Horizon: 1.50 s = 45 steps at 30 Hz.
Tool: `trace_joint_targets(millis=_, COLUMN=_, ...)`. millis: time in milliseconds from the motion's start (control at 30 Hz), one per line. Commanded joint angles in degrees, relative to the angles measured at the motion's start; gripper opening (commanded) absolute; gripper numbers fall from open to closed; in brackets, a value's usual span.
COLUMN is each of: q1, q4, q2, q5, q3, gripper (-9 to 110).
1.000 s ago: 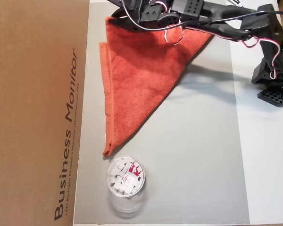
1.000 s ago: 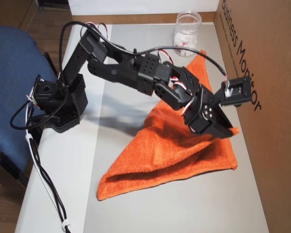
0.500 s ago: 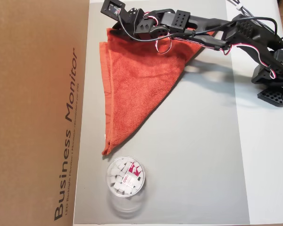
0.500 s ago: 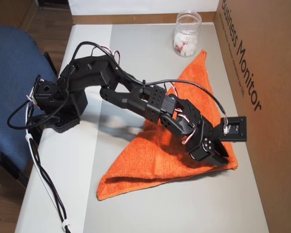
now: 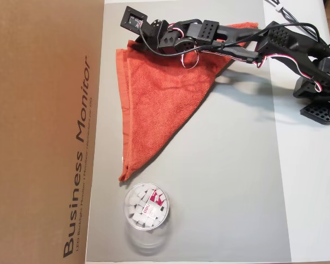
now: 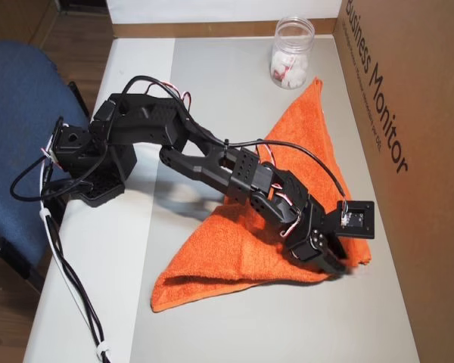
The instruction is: Fold the blanket.
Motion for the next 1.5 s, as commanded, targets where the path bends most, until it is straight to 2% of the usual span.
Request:
trace_joint_targets(millis=0, q1=-0.44, q4=-1.05, q2=0.70, q5=-0.62, q3=-2.72, gripper=12)
trace_joint_targets(millis=267, q1=-0.09, q4=-1.05, q2=2.11, q5=-0.62, q3=-3.25, gripper=16)
trace_joint_targets(millis=567, q1=0.09, q4=0.09, q2=11.87, q5=-0.70, q3=-0.44, gripper=16)
trace_joint_targets(millis=1033, q1=4.31, q4=0.09, q2=36.74, q5=0.53, q3=24.43, gripper=15)
trace_joint_targets(millis=1467, q1=7.91, q4=0.09, q2=60.91, q5=19.16, q3=50.01, gripper=15)
